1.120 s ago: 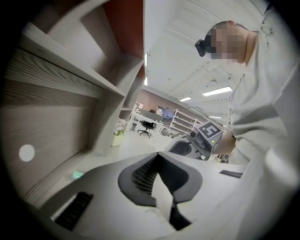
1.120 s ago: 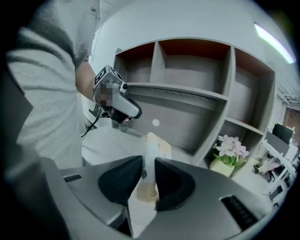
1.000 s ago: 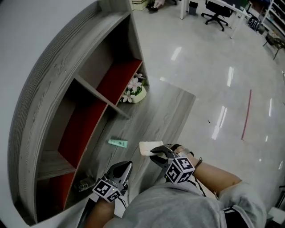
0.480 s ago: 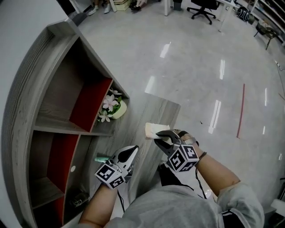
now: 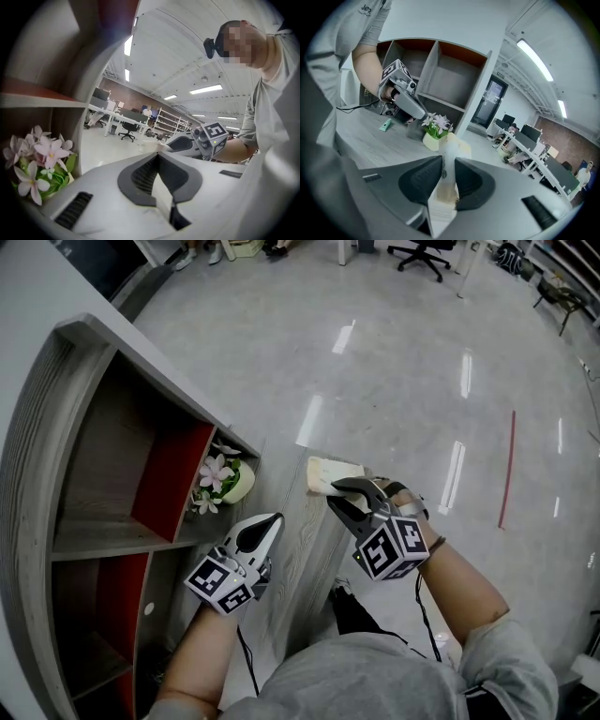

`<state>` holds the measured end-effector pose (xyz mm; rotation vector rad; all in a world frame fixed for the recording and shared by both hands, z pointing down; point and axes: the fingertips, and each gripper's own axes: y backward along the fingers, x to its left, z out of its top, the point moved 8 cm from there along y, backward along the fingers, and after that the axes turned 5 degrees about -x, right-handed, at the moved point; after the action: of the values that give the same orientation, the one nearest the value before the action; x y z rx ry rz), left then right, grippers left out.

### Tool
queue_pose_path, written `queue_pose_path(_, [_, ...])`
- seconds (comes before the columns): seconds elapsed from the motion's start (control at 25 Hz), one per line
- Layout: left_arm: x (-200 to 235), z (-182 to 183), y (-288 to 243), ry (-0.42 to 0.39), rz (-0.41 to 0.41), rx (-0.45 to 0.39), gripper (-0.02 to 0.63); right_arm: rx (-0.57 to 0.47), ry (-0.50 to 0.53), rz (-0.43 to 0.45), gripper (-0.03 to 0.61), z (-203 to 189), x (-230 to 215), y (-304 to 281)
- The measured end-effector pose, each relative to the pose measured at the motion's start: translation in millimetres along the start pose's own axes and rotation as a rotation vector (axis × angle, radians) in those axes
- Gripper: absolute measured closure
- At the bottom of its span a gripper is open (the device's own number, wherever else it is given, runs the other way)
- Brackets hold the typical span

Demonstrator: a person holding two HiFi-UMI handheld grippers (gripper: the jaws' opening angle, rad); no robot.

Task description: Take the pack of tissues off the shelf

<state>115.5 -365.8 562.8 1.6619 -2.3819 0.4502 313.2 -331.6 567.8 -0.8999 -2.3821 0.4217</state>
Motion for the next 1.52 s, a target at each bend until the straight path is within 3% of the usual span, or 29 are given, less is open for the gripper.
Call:
queue_pose_path(0.48, [11,65,-33,-0.097,-0.015,-0.074,0.604,-0.11,0.155,-0.088,0.466,58,-56,9])
queue_pose_path(0.72, [18,60,-41,-0.101,-0.017,-0.058,0.604,-0.12,0.197,-0.118,0.466,67,-67,3])
queue_pose_path(1.08, [36,7,-47,-0.033,0.005,0.016,0.604,-0.005,0.129,-0.042,0.466,5,-45,-50])
queue_pose_path(1.32, [69,-54,-57,0.036,0.004,0.061,0.604,0.108,0.092,0.02,0.466,-64,-14,-119])
queue_pose_path(1.52, [74,-82,-61,0.084,0.004,0.086,0.604,0.178,0.061,0.068,0.466,-105,10,-151])
